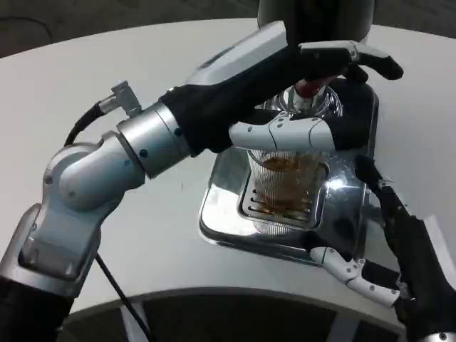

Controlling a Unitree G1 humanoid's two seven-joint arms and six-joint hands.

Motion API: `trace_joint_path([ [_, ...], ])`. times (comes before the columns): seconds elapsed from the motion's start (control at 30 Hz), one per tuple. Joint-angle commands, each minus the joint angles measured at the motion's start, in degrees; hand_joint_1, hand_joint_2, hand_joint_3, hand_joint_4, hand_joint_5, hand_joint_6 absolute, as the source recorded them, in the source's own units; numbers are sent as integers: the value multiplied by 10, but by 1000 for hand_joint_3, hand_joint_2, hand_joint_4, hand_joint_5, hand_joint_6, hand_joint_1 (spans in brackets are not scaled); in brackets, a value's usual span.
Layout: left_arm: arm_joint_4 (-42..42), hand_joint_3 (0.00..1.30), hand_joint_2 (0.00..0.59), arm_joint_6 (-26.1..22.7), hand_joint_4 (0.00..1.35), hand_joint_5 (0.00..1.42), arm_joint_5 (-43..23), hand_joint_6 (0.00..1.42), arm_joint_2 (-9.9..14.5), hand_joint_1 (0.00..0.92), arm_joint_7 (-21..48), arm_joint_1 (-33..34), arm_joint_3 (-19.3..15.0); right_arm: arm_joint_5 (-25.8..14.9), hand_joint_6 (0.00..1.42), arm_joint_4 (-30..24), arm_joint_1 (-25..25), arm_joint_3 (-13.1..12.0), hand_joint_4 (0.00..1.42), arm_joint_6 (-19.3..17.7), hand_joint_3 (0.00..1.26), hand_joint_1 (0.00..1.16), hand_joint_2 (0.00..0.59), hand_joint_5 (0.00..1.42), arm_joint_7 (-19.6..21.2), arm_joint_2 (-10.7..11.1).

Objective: Grasp the cup under the faucet to collect the drink, then remove the cup.

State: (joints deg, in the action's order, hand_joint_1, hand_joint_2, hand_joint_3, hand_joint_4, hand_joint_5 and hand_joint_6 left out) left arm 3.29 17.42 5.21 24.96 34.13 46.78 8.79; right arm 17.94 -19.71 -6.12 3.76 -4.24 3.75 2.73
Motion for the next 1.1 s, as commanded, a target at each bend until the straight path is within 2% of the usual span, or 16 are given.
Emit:
trace_joint_path([
  [0.03,0,311,74,6,188,261,17,156,14,0,13,-23,14,-3,147,16,11,6,84,-17,93,833,196,28,14,-7],
  [0.53,2,320,74,9,196,262,15,156,20,0,8,-26,11,3,132,63,58,21,74,-34,84,828,192,27,44,-25],
  [0.83,0,315,75,7,197,262,16,152,20,0,5,-28,11,5,119,124,85,24,74,-84,84,827,192,26,84,-34],
  [1.1,-3,310,75,7,198,262,18,144,22,0,1,-30,11,14,115,167,113,32,69,-100,78,826,192,26,107,-41],
])
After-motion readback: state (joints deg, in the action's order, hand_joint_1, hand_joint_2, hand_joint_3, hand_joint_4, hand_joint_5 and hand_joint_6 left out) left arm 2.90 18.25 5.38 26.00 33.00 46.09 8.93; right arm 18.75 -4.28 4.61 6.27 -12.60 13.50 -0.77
